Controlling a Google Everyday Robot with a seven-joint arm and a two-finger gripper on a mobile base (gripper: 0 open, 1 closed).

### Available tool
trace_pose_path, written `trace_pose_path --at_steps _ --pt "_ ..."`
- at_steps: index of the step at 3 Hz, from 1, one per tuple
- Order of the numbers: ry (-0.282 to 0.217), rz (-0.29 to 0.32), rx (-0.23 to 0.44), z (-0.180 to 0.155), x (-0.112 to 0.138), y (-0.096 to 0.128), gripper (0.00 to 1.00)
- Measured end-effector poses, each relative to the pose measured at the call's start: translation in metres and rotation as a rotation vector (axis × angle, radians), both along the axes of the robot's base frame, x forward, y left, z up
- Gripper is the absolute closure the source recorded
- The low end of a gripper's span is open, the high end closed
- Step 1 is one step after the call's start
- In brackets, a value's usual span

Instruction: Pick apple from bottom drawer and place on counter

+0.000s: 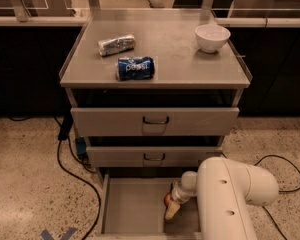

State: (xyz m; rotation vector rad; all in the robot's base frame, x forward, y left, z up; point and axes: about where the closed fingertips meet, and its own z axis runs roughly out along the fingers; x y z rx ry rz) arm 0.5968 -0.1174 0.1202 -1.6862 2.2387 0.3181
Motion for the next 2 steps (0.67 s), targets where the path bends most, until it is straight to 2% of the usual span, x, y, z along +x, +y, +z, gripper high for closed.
trace_pose_path --at_steps 1,2 --pt "0.0 0.0 0.0 0.0 0.0 0.0 0.17" --pt "0.0 0.0 0.0 0.0 0.0 0.0 0.39"
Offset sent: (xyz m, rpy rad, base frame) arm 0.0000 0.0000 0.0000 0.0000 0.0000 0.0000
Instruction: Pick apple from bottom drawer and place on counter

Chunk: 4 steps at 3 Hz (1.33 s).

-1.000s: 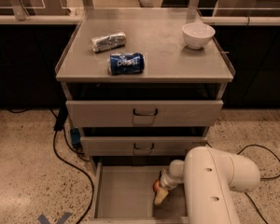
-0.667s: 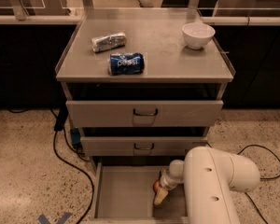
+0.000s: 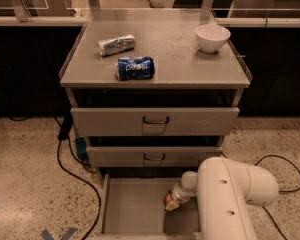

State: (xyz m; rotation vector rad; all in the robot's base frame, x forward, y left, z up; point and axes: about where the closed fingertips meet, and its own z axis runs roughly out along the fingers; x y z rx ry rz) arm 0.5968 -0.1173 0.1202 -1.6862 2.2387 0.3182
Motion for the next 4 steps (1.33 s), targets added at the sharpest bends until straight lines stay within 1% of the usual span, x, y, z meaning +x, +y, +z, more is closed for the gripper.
trace_pose_path --at_steps 1,2,3,4 --pt "0.0 0.0 0.0 0.0 0.0 0.0 0.62" --pt "0.0 0.0 0.0 -0.0001 -0.0001 0.0 0.93" --pt "0.0 0.0 0.0 -0.0001 -0.0001 0.0001 1.0" --pt "0.0 0.0 0.0 -0.0001 -0.0001 0.0001 1.0"
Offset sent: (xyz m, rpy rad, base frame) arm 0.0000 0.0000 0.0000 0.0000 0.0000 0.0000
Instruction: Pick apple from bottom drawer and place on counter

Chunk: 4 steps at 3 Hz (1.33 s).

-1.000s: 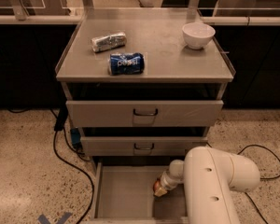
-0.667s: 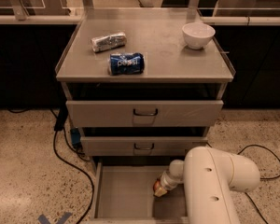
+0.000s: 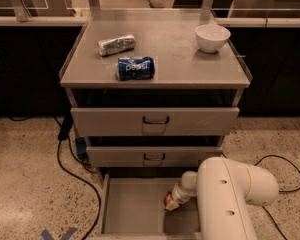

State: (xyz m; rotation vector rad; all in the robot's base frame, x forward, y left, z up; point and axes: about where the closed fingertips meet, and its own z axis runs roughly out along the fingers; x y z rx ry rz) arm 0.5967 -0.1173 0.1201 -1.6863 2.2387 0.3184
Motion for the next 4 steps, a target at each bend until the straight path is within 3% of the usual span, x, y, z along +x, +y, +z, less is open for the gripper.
trace_pose_path --at_steps 1,4 --pt "-0.006 0.007 0.01 0.013 -0.004 -0.002 1.0" --pt "-0.073 0.067 0.127 0.13 -0.039 -0.013 1.0"
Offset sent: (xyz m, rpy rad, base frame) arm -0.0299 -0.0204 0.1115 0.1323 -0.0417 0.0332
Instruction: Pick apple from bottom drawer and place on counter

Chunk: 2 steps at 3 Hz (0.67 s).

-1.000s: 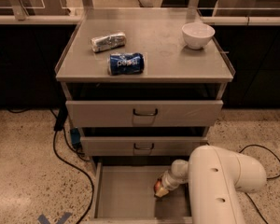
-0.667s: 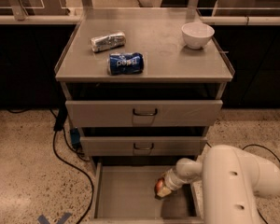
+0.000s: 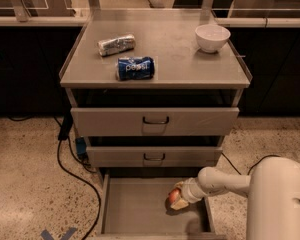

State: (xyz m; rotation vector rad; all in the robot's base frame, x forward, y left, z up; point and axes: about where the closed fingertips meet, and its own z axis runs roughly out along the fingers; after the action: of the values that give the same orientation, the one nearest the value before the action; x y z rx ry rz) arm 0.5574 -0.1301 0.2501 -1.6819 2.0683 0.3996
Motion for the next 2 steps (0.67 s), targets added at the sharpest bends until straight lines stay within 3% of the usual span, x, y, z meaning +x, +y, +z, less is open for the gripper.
trace_pose_path --at_steps 2 --pt "-0.016 0.019 -0.02 0.033 -0.007 0.011 1.0"
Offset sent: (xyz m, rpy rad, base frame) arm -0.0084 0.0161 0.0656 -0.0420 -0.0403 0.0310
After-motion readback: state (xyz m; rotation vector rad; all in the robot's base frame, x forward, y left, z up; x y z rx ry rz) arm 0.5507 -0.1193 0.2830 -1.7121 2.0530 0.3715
